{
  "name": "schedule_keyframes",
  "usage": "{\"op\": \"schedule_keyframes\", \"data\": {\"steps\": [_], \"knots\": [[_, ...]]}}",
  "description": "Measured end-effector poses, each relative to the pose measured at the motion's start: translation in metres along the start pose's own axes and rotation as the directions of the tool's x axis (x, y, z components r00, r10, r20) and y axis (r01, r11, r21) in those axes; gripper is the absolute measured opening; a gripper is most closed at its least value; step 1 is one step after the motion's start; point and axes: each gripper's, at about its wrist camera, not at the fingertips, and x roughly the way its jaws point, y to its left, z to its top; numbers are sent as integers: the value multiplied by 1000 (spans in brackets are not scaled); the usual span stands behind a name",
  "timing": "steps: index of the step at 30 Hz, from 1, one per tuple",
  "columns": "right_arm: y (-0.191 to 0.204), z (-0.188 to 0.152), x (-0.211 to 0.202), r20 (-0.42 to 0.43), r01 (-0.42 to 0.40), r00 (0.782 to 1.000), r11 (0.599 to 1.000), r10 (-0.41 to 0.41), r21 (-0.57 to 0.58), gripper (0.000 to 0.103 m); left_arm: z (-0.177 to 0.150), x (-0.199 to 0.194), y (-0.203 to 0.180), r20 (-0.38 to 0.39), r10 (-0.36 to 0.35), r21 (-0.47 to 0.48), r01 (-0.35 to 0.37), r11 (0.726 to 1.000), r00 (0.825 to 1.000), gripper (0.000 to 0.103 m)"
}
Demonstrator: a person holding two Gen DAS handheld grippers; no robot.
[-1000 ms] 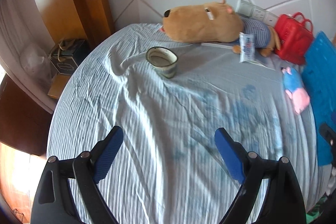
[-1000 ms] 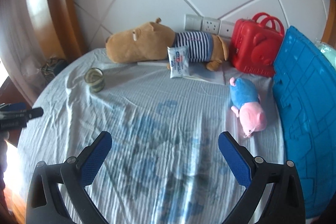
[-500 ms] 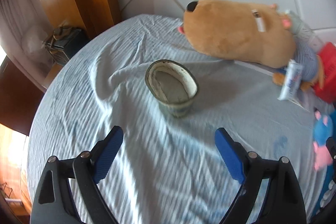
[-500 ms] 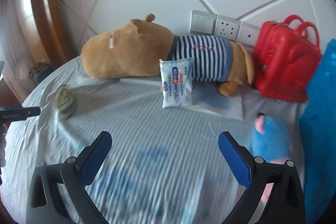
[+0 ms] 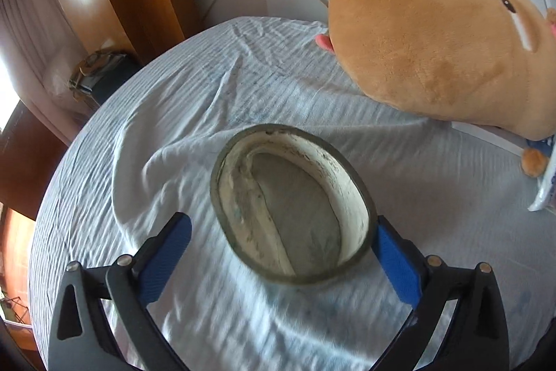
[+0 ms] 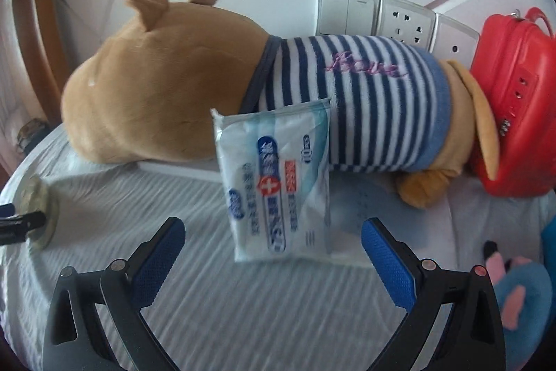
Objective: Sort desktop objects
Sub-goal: 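Grasp the round tin with the left gripper while the right grasps the wet wipes packet, then lift the tin with the left gripper while the right carries the wipes toward the crate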
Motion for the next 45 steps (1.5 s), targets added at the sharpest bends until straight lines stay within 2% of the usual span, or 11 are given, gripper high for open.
{"op": "schedule_keyframes", "data": {"steps": [3, 5, 7, 12, 13, 14, 16, 17, 18, 34, 45], "knots": [[-2, 4, 16, 1, 14, 1000, 1000, -14, -19, 103, 1, 8, 1, -6, -11, -11, 11, 1000, 1000, 99], [-4, 5, 26, -3, 18, 1000, 999, -18, -29, 103, 0, 13, 1, -9, -38, -16, 38, 999, 999, 93], [-8, 6, 33, -5, 15, 1000, 1000, -15, -17, 103, -1, 17, 0, -16, -64, -15, 63, 998, 998, 80], [-19, 5, 44, -20, 3, 1000, 1000, -3, 19, 100, -1, 18, -2, 0, -75, -8, 75, 997, 997, 77], [-19, 5, 45, -26, -2, 1000, 1000, 3, 17, 90, -2, 18, -3, 3, -76, -5, 76, 997, 997, 76], [-18, 4, 46, -33, -13, 999, 1000, 13, 12, 68, -2, 18, -3, 6, -77, 1, 77, 997, 997, 76], [-17, 3, 46, -44, -19, 999, 1000, 20, 11, 62, -3, 17, -3, 6, -79, 5, 79, 997, 997, 74], [-17, 3, 45, -46, -25, 999, 1000, 25, 11, 53, -4, 16, -2, 5, -80, 6, 80, 997, 997, 74], [-16, 2, 42, -47, -34, 998, 999, 34, 10, 51, -4, 15, -2, 4, -81, 7, 81, 997, 997, 74], [25, -10, -61, -58, -106, 993, 994, 104, -38, 50, -31, -67, 2, 19, -168, 85, 166, 982, 986, 73], [48, -23, -154, -54, -114, 992, 992, 111, -59, 50, -63, -156, 7, 50, -220, 153, 210, 966, 974, 73]]}}
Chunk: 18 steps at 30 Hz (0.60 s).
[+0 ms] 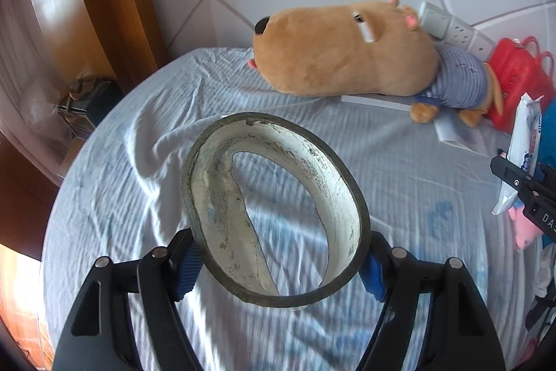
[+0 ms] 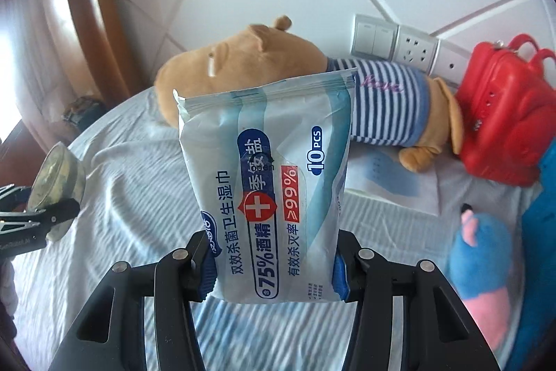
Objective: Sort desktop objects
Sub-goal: 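Lift the tin with the left gripper while the right carries the wipes toward the crate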
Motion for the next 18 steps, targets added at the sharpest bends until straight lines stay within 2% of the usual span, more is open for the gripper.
{"op": "schedule_keyframes", "data": {"steps": [8, 18], "knots": [[35, -27, -70, 12, -37, 999, 999, 38, -32, 50, -31, -69, -16, 41, -34, 56, 32, 998, 999, 73], [70, -72, -139, 17, -50, 999, 995, 51, -81, 51, -87, -131, -24, 71, -46, 100, 39, 994, 996, 73]]}}
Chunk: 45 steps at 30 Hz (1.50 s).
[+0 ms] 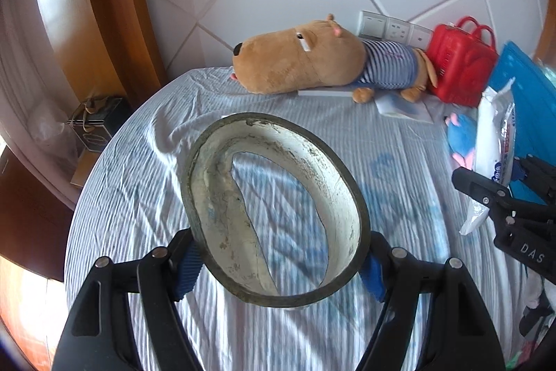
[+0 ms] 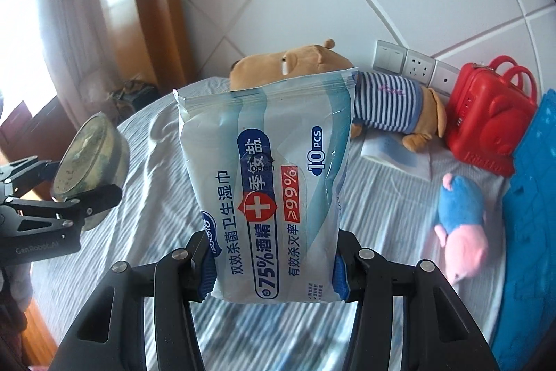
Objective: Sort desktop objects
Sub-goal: 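Lift the tin with the left gripper while the right carries the wipes toward the crate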
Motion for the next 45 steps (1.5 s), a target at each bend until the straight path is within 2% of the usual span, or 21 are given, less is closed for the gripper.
{"op": "schedule_keyframes", "data": {"steps": [11, 16, 21, 26, 34, 38, 42, 45], "knots": [[8, -57, -71, 1, 42, 999, 999, -42, -22, 51, -48, -63, -44, 31, -25, 54, 23, 998, 999, 73], [8, -78, -109, 15, 104, 994, 995, -104, 0, 51, -60, -86, -62, 49, -72, 109, 67, 992, 996, 73], [8, -97, -149, 26, 199, 979, 978, -201, 70, 51, -72, -110, -75, 64, -149, 174, 136, 975, 987, 73], [18, -120, -185, 27, 271, 961, 954, -277, 125, 51, -87, -133, -88, 62, -229, 250, 207, 946, 971, 73], [23, -153, -234, 13, 367, 926, 905, -378, 214, 51, -105, -165, -116, 56, -343, 360, 301, 883, 938, 73], [12, -167, -261, 15, 404, 907, 878, -421, 255, 51, -105, -181, -141, 62, -391, 399, 336, 853, 918, 73], [-13, -176, -285, 26, 433, 888, 855, -458, 285, 51, -104, -191, -177, 64, -422, 438, 355, 826, 904, 73], [-40, -184, -298, 39, 441, 879, 843, -475, 307, 51, -98, -193, -212, 72, -435, 455, 359, 815, 897, 73]]}}
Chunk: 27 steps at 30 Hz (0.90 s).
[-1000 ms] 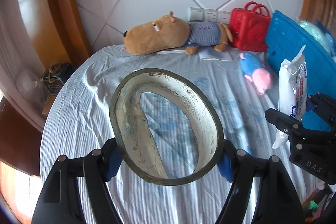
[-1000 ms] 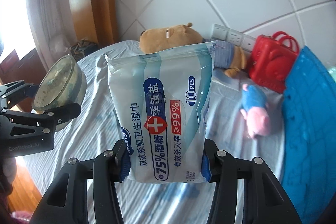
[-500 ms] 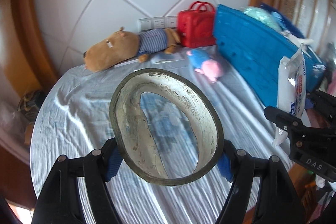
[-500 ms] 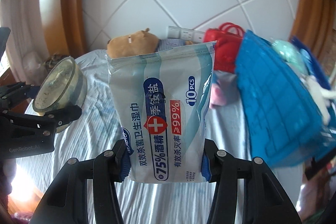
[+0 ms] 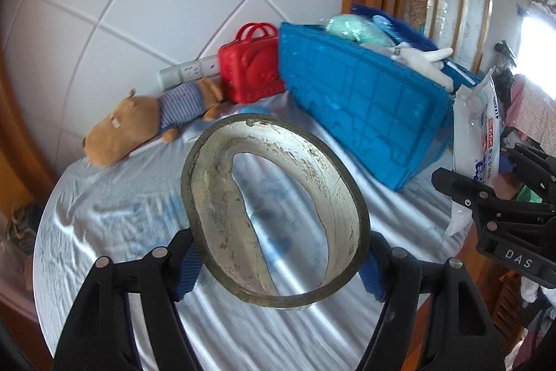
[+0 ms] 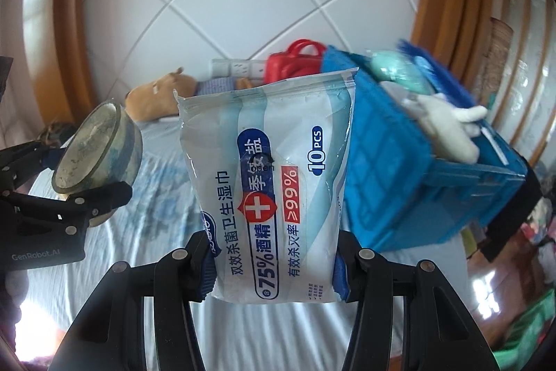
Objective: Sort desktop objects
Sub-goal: 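Lift the tin with the left gripper while the right carries the wipes toward the crate, then drop the tin into the blue crate with the left gripper while the right drops the wipes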
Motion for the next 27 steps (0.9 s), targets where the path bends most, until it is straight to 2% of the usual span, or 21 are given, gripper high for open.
{"op": "schedule_keyframes", "data": {"steps": [4, 9, 13, 17, 20, 27], "knots": [[-63, 8, 9, 33, 20, 999, 1000, -21, 18, 51, 34, 25, -43, 32, -4, 16, 3, 1000, 999, 73], [-157, 29, 27, 73, 30, 997, 1000, -30, 5, 51, 98, 65, -115, 81, 5, 18, -7, 1000, 997, 73], [-238, 52, 50, 69, 26, 997, 1000, -26, -5, 51, 151, 95, -174, 96, -1, 16, 0, 1000, 995, 73], [-298, 66, 75, 54, 19, 998, 1000, -18, -12, 51, 190, 125, -222, 92, -14, 19, 12, 1000, 996, 73], [-333, 73, 94, 46, 0, 999, 1000, 1, -11, 51, 206, 148, -249, 65, -12, 36, 9, 999, 998, 73], [-368, 74, 130, 0, -57, 998, 998, 57, -10, 51, 215, 197, -275, -25, 14, 51, -13, 999, 1000, 73]]}}
